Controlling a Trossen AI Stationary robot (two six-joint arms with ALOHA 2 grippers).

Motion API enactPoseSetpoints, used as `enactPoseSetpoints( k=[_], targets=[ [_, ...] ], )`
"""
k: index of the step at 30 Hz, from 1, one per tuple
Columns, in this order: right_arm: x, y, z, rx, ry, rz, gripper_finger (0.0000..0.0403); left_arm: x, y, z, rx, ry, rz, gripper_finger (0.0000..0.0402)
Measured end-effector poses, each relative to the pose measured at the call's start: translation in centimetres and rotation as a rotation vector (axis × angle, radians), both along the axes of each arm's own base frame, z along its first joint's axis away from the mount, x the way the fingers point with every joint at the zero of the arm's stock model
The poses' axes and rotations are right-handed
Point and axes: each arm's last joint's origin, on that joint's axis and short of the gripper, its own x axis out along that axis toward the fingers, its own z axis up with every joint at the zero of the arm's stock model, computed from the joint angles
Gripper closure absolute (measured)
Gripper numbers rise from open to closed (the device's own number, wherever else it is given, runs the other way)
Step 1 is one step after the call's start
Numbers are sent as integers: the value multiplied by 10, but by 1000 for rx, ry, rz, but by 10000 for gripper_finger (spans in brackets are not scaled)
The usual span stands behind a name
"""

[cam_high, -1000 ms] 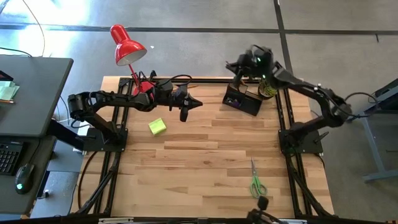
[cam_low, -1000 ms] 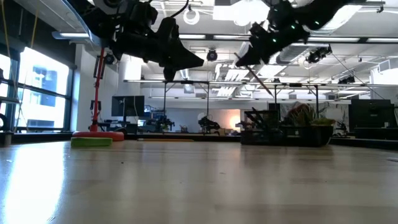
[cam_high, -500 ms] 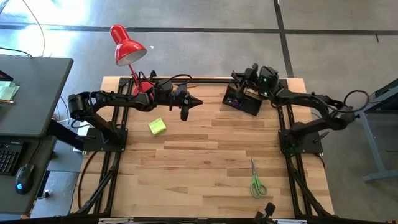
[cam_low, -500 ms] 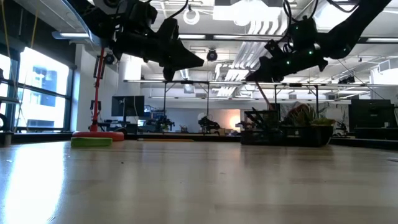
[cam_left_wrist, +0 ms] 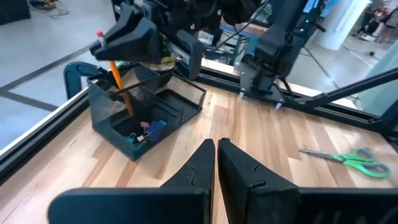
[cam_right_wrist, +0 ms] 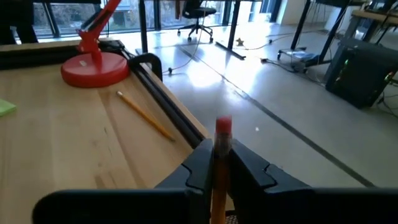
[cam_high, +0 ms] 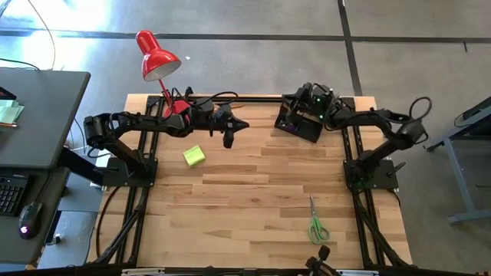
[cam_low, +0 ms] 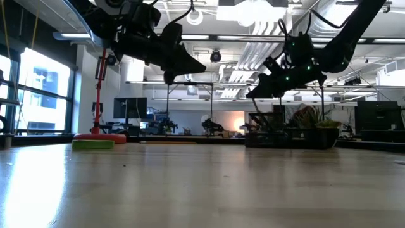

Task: Pick and place office supplies into organizer
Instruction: Put the bottom yellow pencil into the black desk organizer, then put the yellow pencil into the black desk organizer

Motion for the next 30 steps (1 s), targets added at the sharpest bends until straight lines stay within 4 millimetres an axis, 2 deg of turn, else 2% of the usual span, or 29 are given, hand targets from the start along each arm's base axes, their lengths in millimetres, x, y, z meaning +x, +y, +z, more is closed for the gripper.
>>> enactPoseSetpoints(
  k=[5,11,19,25,30],
  targets=[
    [2,-2,-7,14,14,0,364,-1,1,-2,-1,25,50,394],
    [0,0,-10,40,53,2,360,-5,3,-11,5,132,140,394],
    [-1,1,-13,35,101,21,319,-6,3,-14,10,168,164,394],
    [-3,15,9,18,80,61,291,-14,5,-25,39,329,318,394],
    [-13,36,36,-9,76,96,284,-16,3,-26,24,368,313,394]
  ],
)
